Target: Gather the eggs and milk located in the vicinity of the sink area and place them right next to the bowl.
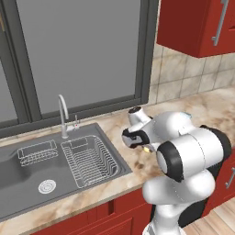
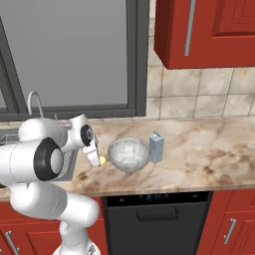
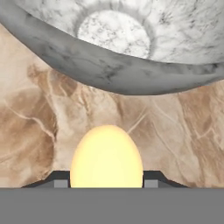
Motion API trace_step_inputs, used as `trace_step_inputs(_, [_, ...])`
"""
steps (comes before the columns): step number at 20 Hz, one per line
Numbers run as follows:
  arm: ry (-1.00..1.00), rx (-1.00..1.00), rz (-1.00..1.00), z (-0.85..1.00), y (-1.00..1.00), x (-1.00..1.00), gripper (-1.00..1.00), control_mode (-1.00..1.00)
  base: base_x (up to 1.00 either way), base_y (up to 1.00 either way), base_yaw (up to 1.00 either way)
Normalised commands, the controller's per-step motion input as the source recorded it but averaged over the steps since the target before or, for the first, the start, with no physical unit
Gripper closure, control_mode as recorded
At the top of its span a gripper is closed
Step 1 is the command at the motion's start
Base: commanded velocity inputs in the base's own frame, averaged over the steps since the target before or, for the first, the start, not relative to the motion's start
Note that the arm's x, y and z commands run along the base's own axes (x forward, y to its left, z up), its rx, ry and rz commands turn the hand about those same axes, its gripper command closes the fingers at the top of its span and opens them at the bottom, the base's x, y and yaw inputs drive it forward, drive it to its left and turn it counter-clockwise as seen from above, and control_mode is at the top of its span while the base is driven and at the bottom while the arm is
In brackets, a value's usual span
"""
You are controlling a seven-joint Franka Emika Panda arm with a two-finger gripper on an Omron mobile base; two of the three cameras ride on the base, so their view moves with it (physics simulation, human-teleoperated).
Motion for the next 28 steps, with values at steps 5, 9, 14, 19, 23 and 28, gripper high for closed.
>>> trace_step_inputs(5, [0.0, 0.0, -0.04, -0.27, 0.0, 0.0, 1.0, -1.0, 0.0, 0.0, 0.0])
trace_step_inputs(9, [-0.01, -0.05, -0.11, -0.34, 0.0, 0.0, 1.0, -1.0, 0.0, 0.0, 0.0])
trace_step_inputs(14, [-0.01, -0.04, -0.13, 0.0, -0.12, 0.0, 1.0, -1.0, 0.0, 0.0, 0.0])
trace_step_inputs(19, [0.0, 0.0, -0.09, 0.05, -0.17, 0.0, 1.0, -1.0, 0.0, 0.0, 0.0])
trace_step_inputs(23, [0.0, 0.0, -0.05, 0.0, -0.18, 0.0, 1.0, -1.0, 0.0, 0.0, 0.0])
trace_step_inputs(28, [0.0, 0.0, -0.01, 0.0, -0.02, 0.0, 1.0, -1.0, 0.0, 0.0, 0.0])
